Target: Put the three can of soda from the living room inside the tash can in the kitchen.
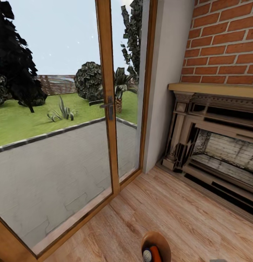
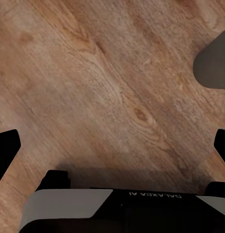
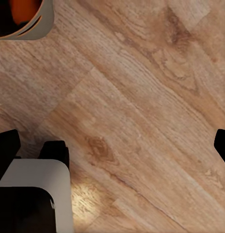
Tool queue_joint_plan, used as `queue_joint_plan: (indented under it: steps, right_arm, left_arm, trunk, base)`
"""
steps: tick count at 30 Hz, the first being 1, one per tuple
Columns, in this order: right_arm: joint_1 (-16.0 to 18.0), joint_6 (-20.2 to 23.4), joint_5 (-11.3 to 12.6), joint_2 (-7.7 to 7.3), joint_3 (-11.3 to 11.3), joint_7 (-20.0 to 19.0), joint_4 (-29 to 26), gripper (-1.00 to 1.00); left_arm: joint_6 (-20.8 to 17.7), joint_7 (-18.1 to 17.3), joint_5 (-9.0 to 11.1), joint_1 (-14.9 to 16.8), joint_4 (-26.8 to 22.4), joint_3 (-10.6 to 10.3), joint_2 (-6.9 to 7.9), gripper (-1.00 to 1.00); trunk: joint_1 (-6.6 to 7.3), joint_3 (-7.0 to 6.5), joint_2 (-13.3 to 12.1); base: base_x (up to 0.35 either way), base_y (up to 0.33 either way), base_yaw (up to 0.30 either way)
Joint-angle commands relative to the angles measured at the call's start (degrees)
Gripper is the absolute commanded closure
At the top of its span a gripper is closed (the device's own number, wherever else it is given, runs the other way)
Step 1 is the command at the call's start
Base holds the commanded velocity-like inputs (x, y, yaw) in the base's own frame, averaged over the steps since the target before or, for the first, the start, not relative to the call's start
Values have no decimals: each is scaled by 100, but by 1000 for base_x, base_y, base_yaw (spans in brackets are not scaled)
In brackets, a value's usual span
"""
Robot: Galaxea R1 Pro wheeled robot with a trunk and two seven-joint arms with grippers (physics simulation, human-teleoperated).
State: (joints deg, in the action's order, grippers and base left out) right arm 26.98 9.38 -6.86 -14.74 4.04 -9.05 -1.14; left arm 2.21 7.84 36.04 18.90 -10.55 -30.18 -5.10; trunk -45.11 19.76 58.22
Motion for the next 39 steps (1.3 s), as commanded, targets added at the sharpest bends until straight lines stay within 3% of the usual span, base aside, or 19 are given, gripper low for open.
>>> queue_joint_plan:
  steps: [1,9,15,21,39]
  right_arm:
    - [0,-1,-3,-1,0,0,0,-100]
    - [-6,-13,-20,19,-8,0,36,-100]
    - [-25,-9,-7,142,-7,0,279,-100]
    - [-278,-7,-22,328,-9,0,340,-100]
    - [-819,-6,16,474,-2,0,360,-100]
  left_arm:
    - [0,2,2,-2,0,1,0,-100]
    - [-5,7,14,-205,5,3,0,-100]
    - [-9,8,17,-428,147,11,26,-100]
    - [-14,27,20,-523,284,9,136,-100]
    - [-1,34,17,-562,318,12,167,-100]
  trunk:
    - [0,0,0]
    - [0,0,0]
    - [0,0,0]
    - [0,0,0]
    - [0,0,0]
  base:
    - [0,0,0]
    - [0,0,0]
    - [0,0,0]
    - [0,0,0]
    - [0,0,0]
